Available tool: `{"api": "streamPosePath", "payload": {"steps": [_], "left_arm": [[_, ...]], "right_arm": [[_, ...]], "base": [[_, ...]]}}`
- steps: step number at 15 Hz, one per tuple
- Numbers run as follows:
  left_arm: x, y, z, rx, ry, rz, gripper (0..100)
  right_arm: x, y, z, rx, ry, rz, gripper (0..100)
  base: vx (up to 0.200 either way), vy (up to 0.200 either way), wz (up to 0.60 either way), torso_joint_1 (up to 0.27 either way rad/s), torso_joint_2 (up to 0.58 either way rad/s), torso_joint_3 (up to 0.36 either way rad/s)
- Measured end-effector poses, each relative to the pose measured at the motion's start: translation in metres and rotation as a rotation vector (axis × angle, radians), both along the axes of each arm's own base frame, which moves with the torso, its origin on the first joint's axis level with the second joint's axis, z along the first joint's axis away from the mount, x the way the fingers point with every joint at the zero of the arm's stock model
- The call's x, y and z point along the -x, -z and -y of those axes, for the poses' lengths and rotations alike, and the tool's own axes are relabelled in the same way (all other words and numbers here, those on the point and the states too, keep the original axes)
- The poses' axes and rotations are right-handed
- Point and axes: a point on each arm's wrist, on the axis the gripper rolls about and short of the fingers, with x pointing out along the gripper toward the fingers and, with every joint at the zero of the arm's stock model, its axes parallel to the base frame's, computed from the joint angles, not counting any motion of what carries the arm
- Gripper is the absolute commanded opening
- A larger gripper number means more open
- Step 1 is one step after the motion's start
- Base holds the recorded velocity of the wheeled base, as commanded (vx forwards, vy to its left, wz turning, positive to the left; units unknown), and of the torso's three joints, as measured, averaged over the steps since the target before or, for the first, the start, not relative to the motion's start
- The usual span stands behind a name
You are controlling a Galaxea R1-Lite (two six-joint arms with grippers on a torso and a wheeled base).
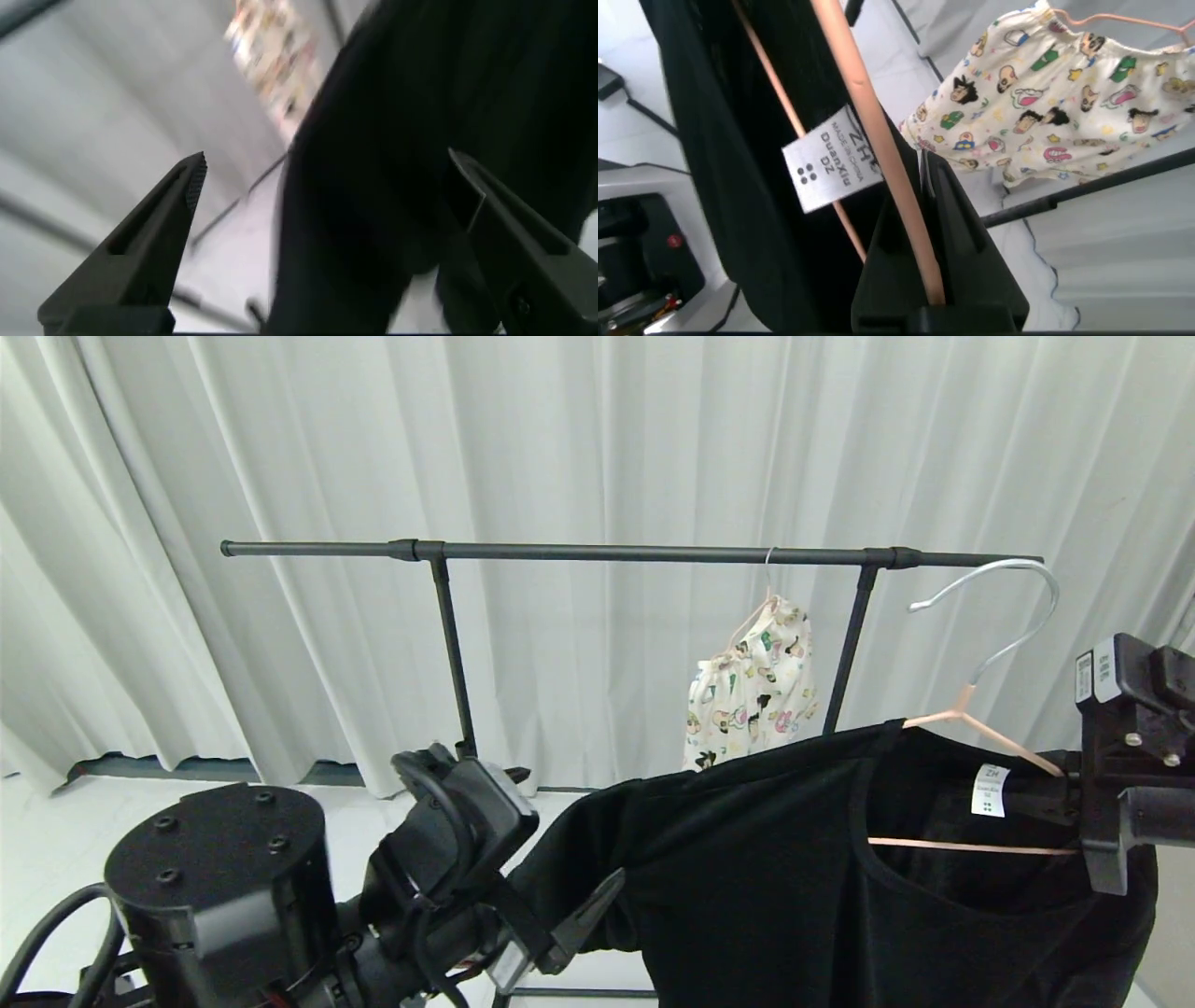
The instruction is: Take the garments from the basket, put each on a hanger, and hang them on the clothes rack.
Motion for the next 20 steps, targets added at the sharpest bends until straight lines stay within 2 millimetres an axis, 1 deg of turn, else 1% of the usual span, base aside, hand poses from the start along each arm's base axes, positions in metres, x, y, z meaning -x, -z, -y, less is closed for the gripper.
{"api": "streamPosePath", "payload": {"steps": [2,3,4,6,8,10,11,15,19,20], "left_arm": [[-0.003,0.009,-0.02,-0.021,-0.071,-0.027,100],[-0.006,0.013,-0.026,-0.031,-0.101,-0.044,100],[-0.009,0.015,-0.028,-0.032,-0.113,-0.052,100],[-0.015,0.015,-0.025,-0.023,-0.07,-0.065,100],[-0.016,0.015,-0.021,-0.006,0.023,-0.079,100],[-0.017,0.02,-0.022,-0.017,0.027,-0.098,100],[-0.018,0.021,-0.022,-0.02,0.024,-0.104,0],[-0.024,0.026,-0.027,-0.034,-0.013,-0.119,0],[-0.045,0.034,-0.056,-0.067,-0.254,-0.134,0],[-0.048,0.034,-0.061,-0.069,-0.286,-0.135,0]], "right_arm": [[0.0,-0.001,0.001,0.004,-0.001,0.011,0],[0.0,-0.002,0.001,0.01,-0.006,0.024,0],[0.001,-0.002,0.0,0.017,-0.016,0.033,0],[0.001,-0.002,0.0,0.019,-0.019,0.035,0],[0.001,-0.002,-0.001,0.02,-0.02,0.036,0],[0.002,-0.003,0.0,0.019,-0.02,0.039,0],[0.002,-0.003,0.0,0.018,-0.019,0.04,0],[0.004,-0.004,0.002,0.018,-0.008,0.047,0],[0.005,-0.006,0.007,0.02,0.031,0.056,0],[0.005,-0.006,0.009,0.021,0.043,0.057,0]], "base": [[0.0,0.0,0.0,0.0,0.0,0.0],[0.0,0.0,0.0,0.0,0.0,0.0],[0.0,0.0,0.0,0.0,0.0,0.0],[0.0,0.0,0.0,0.0,0.0,0.0],[0.0,0.0,0.0,0.0,0.0,0.0],[0.0,0.0,0.0,0.0,0.0,0.0],[0.0,0.0,0.0,0.0,0.0,0.0],[0.0,0.0,0.0,0.0,0.0,0.0],[0.0,0.0,0.0,0.0,0.0,0.0],[0.0,0.0,0.0,0.0,0.0,0.0]]}}
